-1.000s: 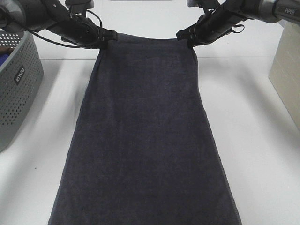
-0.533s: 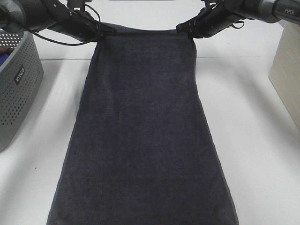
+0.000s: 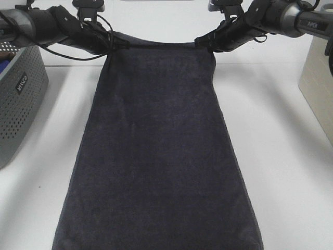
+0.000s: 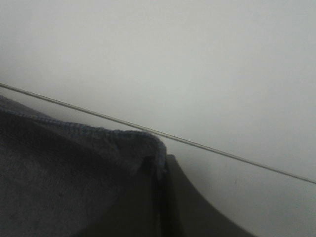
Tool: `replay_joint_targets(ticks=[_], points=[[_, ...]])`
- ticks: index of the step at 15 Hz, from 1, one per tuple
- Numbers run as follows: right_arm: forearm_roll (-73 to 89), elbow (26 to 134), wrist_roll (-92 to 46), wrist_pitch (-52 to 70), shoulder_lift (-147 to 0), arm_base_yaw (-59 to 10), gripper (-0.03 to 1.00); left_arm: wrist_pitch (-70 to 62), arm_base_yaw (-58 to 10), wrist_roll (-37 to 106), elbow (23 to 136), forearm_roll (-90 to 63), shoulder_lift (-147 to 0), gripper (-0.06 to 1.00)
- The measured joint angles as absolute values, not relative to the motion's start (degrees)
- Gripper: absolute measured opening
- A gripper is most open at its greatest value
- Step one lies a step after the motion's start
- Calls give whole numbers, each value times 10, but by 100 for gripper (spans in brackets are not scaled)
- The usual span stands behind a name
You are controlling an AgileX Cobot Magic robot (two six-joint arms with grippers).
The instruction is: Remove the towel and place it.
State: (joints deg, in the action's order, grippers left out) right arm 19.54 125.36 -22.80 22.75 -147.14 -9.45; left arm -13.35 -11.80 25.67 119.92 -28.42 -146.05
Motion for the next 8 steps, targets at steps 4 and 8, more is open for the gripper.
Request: replay_joint_targets(ticks=[4,8], points=[[199,1254,-228,217,-1489,-96,1,-103,-118,257,1199,-282,-1483,1],[216,1254,-228,211,-1496,-96,2,-72,-120,257,1199,-282,-1485,6]])
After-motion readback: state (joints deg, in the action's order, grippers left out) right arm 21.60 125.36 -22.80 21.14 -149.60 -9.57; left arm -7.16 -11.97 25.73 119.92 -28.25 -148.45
